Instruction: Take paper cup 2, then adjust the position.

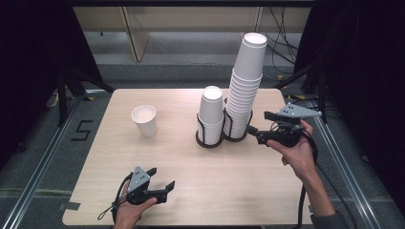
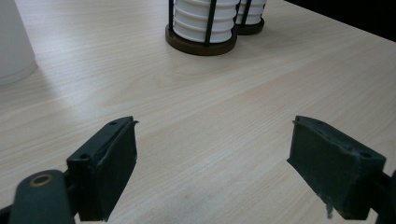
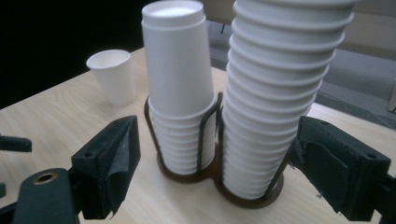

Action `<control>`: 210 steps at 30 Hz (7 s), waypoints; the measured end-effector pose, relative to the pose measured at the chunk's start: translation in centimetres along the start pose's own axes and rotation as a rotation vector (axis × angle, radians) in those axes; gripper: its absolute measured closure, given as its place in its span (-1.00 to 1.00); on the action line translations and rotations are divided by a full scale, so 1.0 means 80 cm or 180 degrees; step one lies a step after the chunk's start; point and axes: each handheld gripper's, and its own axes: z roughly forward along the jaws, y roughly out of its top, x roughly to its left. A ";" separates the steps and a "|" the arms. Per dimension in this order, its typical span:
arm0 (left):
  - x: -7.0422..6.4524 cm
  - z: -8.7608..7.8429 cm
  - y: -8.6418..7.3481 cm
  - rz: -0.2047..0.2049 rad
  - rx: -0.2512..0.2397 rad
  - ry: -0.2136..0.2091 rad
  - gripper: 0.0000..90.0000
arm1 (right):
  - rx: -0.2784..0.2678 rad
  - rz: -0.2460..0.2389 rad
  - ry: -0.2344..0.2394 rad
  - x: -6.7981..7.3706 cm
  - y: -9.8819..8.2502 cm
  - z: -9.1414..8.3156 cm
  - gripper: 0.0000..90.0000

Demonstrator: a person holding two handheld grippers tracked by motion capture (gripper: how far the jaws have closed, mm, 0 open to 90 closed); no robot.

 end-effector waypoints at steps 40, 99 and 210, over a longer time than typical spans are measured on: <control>-0.005 0.006 0.000 0.0066 0.0014 -0.0112 -0.67 | -0.0324 0.0092 -0.0361 -0.047 0.153 0.040 -0.66; -0.010 0.004 0.001 0.0108 0.0046 -0.0197 -0.67 | -0.0758 0.0219 -0.0541 -0.046 0.275 0.006 -0.59; -0.017 0.003 0.012 -0.0031 -0.0609 -0.0686 -0.68 | 0.0147 -0.0165 0.1177 0.157 -0.061 0.102 -0.61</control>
